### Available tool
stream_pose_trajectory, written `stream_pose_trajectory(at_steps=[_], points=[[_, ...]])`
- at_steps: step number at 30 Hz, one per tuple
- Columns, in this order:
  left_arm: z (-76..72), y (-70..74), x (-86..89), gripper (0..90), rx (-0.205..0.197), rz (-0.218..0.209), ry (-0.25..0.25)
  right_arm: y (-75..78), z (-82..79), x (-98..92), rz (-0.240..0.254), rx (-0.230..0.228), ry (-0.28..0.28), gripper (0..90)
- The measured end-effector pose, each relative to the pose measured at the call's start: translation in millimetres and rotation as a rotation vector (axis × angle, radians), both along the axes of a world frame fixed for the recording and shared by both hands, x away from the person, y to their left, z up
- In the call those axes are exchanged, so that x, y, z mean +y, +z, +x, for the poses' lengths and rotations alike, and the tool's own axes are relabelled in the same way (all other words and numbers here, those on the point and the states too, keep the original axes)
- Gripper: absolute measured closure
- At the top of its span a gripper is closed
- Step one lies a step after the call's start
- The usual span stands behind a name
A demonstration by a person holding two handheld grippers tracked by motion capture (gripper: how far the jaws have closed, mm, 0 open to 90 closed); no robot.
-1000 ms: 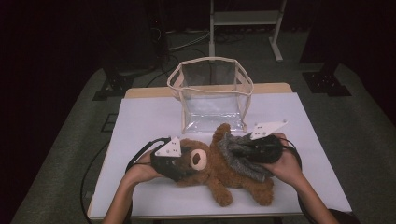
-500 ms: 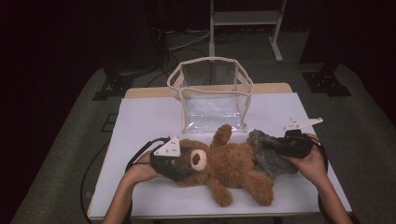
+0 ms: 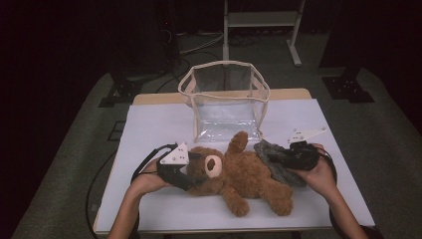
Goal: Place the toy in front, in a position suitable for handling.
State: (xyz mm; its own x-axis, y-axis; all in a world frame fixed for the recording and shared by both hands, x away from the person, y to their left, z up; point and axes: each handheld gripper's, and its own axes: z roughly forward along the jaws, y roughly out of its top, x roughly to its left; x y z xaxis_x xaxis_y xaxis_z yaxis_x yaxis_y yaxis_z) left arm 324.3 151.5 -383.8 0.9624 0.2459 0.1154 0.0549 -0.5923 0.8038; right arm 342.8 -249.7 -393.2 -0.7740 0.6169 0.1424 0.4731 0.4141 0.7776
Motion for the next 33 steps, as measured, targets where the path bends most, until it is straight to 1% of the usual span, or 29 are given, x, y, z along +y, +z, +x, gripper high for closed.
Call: stream_pose_trajectory(at_steps=[1, 2, 4, 6, 8, 9, 10, 11, 13, 15, 17, 19, 20, 23, 25, 26, 28, 31, 33], points=[[1.1, -2.1, 0.2, 26.5, 0.009, -0.002, 0.001, 0.5, -0.1, -3.2, 0.016, 0.008, -0.002, 75.7], [1.7, -4.3, -0.3, 29.4, 0.019, -0.007, -0.001, 3.0, -1.0, -4.4, 0.021, 0.003, 0.002, 75.7], [2.5, -7.0, -2.2, 29.9, 0.035, -0.020, -0.005, 13.7, -4.8, -1.6, 0.019, -0.017, 0.020, 75.9], [2.0, -7.8, -3.4, 30.0, 0.045, -0.026, 0.001, 27.9, -8.5, 4.7, 0.039, -0.043, 0.058, 76.0], [1.4, -8.6, -4.2, 30.7, 0.052, -0.032, -0.004, 40.1, -9.3, 16.5, 0.045, -0.060, 0.099, 76.1], [1.0, -9.0, -4.7, 31.2, 0.053, -0.031, -0.007, 44.4, -8.2, 25.1, 0.034, -0.061, 0.123, 76.1], [0.0, -9.5, -5.5, 31.6, 0.055, -0.036, -0.009, 47.7, -6.8, 35.1, 0.005, -0.064, 0.148, 76.0], [-0.8, -9.5, -6.1, 31.9, 0.053, -0.033, -0.015, 50.3, -5.0, 45.7, -0.030, -0.068, 0.168, 76.0], [-2.0, -9.0, -6.9, 32.1, 0.046, -0.020, -0.027, 53.0, -0.6, 66.9, -0.076, -0.065, 0.207, 76.0], [-3.6, -9.2, -7.7, 32.0, 0.048, -0.015, -0.032, 51.6, 5.1, 86.5, -0.118, -0.063, 0.238, 76.0], [-4.7, -9.7, -7.9, 32.0, 0.045, -0.011, -0.037, 46.7, 11.9, 102.0, -0.149, -0.048, 0.260, 76.0], [-5.4, -9.9, -7.4, 31.9, 0.044, -0.005, -0.041, 40.3, 19.8, 111.9, -0.186, -0.043, 0.265, 76.0], [-5.4, -9.8, -7.1, 32.0, 0.044, -0.003, -0.042, 37.7, 23.8, 114.5, -0.188, -0.033, 0.255, 76.0], [-5.8, -9.7, -6.8, 32.0, 0.044, -0.002, -0.044, 32.4, 35.1, 113.1, -0.206, -0.015, 0.218, 76.0], [-6.0, -9.3, -6.2, 32.0, 0.042, 0.001, -0.046, 28.9, 39.9, 105.8, -0.196, 0.006, 0.197, 76.0], [-6.0, -9.1, -5.9, 31.9, 0.041, 0.003, -0.049, 27.9, 40.8, 100.6, -0.191, 0.009, 0.192, 76.0], [-6.0, -9.4, -5.7, 31.9, 0.043, -0.002, -0.047, 27.7, 39.3, 89.9, -0.167, 0.017, 0.171, 76.1], [-5.2, -9.9, -5.2, 31.8, 0.036, -0.004, -0.042, 30.6, 33.0, 70.8, -0.154, 0.002, 0.148, 76.1], [-4.7, -10.2, -4.9, 31.6, 0.038, -0.006, -0.039, 32.7, 27.0, 52.9, -0.138, -0.001, 0.129, 76.1]])
